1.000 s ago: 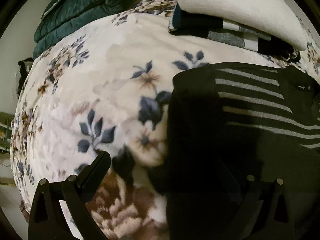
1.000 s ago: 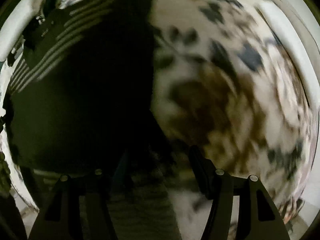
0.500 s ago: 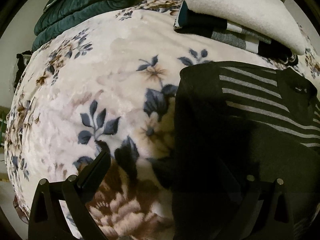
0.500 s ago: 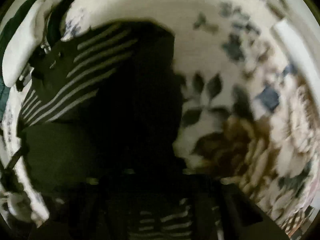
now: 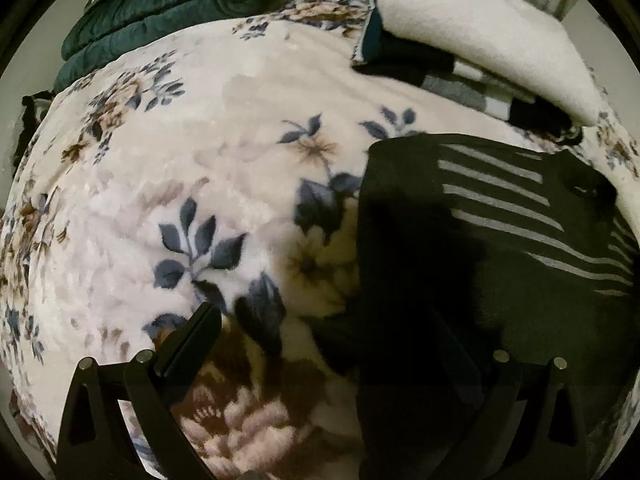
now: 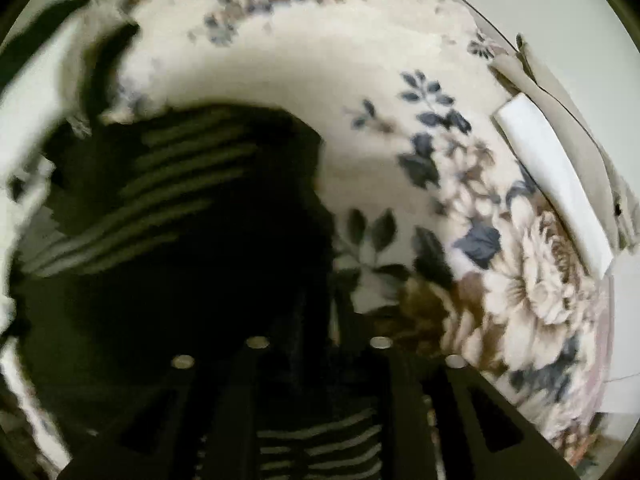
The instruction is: Fold small clothes
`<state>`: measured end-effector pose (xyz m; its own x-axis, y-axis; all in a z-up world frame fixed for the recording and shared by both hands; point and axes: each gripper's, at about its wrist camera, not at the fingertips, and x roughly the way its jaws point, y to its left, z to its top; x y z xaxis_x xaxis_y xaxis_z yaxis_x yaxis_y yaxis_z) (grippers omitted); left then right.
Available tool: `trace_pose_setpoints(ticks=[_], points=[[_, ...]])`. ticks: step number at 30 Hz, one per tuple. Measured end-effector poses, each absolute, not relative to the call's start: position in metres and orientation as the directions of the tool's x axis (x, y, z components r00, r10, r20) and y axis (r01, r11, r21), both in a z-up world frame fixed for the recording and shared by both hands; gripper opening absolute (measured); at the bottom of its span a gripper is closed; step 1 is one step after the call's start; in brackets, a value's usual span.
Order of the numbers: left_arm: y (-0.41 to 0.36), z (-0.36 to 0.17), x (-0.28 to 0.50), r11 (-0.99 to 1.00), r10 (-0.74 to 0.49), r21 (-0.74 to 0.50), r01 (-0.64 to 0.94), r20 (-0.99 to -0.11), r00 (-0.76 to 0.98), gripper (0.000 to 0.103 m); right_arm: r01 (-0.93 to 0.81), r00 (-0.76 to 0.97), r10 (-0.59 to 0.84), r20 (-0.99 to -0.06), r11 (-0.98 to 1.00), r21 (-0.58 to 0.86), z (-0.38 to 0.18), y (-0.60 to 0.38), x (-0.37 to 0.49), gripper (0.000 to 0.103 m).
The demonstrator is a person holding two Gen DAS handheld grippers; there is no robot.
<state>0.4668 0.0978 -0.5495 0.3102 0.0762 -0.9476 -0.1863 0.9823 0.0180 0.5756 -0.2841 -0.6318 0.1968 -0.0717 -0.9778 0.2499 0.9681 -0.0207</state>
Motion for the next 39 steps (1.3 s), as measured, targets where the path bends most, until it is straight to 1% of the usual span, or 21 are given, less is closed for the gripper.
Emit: trace_pose_setpoints(ticks=[1, 2, 4, 6, 7, 8, 9, 10, 11, 12, 16, 18, 20, 23, 26, 29, 33, 36, 37, 38, 39], points=[[0.096, -0.551, 0.465, 0.985, 0.075, 0.022, -0.172, -0.948, 0.308, 0.103, 0.229, 0.198, -0.079, -0.977, 0.973, -0.032, -0.628, -0.278, 0.573, 0.051], [0.095, -0.554, 0.463, 0.987, 0.075, 0.027, -0.16, -0.95, 0.303, 0.103, 0.198, 0.168, -0.11, -0.98, 0.977, -0.076, -0.631, -0.27, 0.568, 0.054], [0.092, -0.561, 0.457, 0.99, 0.057, 0.019, -0.137, -0.957, 0.285, 0.103, 0.164, 0.054, -0.133, -0.99, 0.979, -0.123, -0.652, -0.262, 0.561, 0.054], [0.091, -0.561, 0.45, 0.991, 0.05, 0.014, -0.13, -0.959, 0.278, 0.103, 0.18, -0.031, -0.101, -0.994, 0.978, -0.105, -0.669, -0.263, 0.549, 0.054], [0.092, -0.556, 0.448, 0.991, 0.048, 0.01, -0.134, -0.958, 0.284, 0.103, 0.205, -0.036, -0.08, -0.996, 0.975, -0.086, -0.666, -0.265, 0.544, 0.054], [0.091, -0.548, 0.445, 0.99, 0.053, 0.012, -0.138, -0.954, 0.296, 0.103, 0.222, -0.024, -0.066, -0.998, 0.972, -0.07, -0.66, -0.266, 0.542, 0.054], [0.09, -0.537, 0.44, 0.99, 0.061, 0.016, -0.143, -0.948, 0.313, 0.103, 0.241, 0.01, -0.05, -0.999, 0.97, -0.046, -0.646, -0.268, 0.539, 0.057], [0.086, -0.525, 0.435, 0.989, 0.062, 0.014, -0.146, -0.942, 0.33, 0.103, 0.247, 0.036, -0.04, -0.999, 0.969, -0.03, -0.635, -0.269, 0.537, 0.061], [0.082, -0.514, 0.429, 0.989, 0.063, 0.013, -0.146, -0.936, 0.346, 0.103, 0.248, 0.067, -0.024, -0.997, 0.969, -0.006, -0.62, -0.27, 0.533, 0.072], [0.072, -0.5, 0.421, 0.989, 0.066, 0.013, -0.146, -0.929, 0.365, 0.103, 0.248, 0.087, -0.007, -0.996, 0.969, 0.014, -0.61, -0.271, 0.53, 0.077], [0.03, -0.46, 0.386, 0.989, 0.063, 0.005, -0.147, -0.918, 0.392, 0.103, 0.201, 0.114, 0.054, -0.992, 0.977, 0.076, -0.577, -0.277, 0.515, 0.08], [0.002, -0.449, 0.368, 0.989, 0.061, 0.005, -0.145, -0.921, 0.385, 0.103, 0.166, 0.112, 0.1, -0.989, 0.979, 0.118, -0.568, -0.284, 0.507, 0.088], [-0.032, -0.442, 0.348, 0.988, 0.066, 0.011, -0.152, -0.931, 0.358, 0.103, 0.146, 0.103, 0.162, -0.981, 0.974, 0.176, -0.562, -0.296, 0.502, 0.092], [-0.089, -0.446, 0.309, 0.987, 0.052, 0.004, -0.162, -0.954, 0.296, 0.103, 0.116, 0.063, 0.233, -0.97, 0.964, 0.239, -0.566, -0.326, 0.493, 0.092], [-0.15, -0.467, 0.272, 0.988, -0.01, -0.042, -0.147, -0.978, 0.208, 0.103, 0.081, 0.032, 0.262, -0.965, 0.961, 0.263, -0.57, -0.357, 0.488, 0.092], [-0.217, -0.497, 0.232, 0.987, -0.108, -0.116, -0.107, -0.991, 0.079, 0.103, 0.053, -0.006, 0.263, -0.965, 0.964, 0.262, -0.581, -0.386, 0.482, 0.092], [-0.284, -0.527, 0.183, 0.986, -0.166, -0.166, -0.023, -0.986, -0.008, 0.101, 0.055, -0.058, 0.261, -0.964, 0.965, 0.258, -0.598, -0.418, 0.476, 0.092], [-0.316, -0.555, 0.154, 0.982, -0.185, -0.187, 0.02, -0.98, -0.078, 0.094, 0.062, -0.079, 0.254, -0.964, 0.966, 0.249, -0.61, -0.434, 0.474, 0.092], [-0.323, -0.565, 0.148, 0.981, -0.189, -0.193, 0.028, -0.977, -0.097, 0.084, 0.066, -0.085, 0.257, -0.963, 0.965, 0.252, -0.613, -0.438, 0.475, 0.092], [-0.329, -0.577, 0.141, 0.981, -0.186, -0.191, 0.039, -0.975, -0.119, 0.061, 0.067, -0.089, 0.267, -0.96, 0.963, 0.262, -0.616, -0.442, 0.476, 0.092], [-0.333, -0.583, 0.139, 0.984, -0.163, -0.171, 0.055, -0.979, -0.124, 0.049, 0.067, -0.09, 0.275, -0.957, 0.961, 0.27, -0.619, -0.444, 0.479, 0.092]])
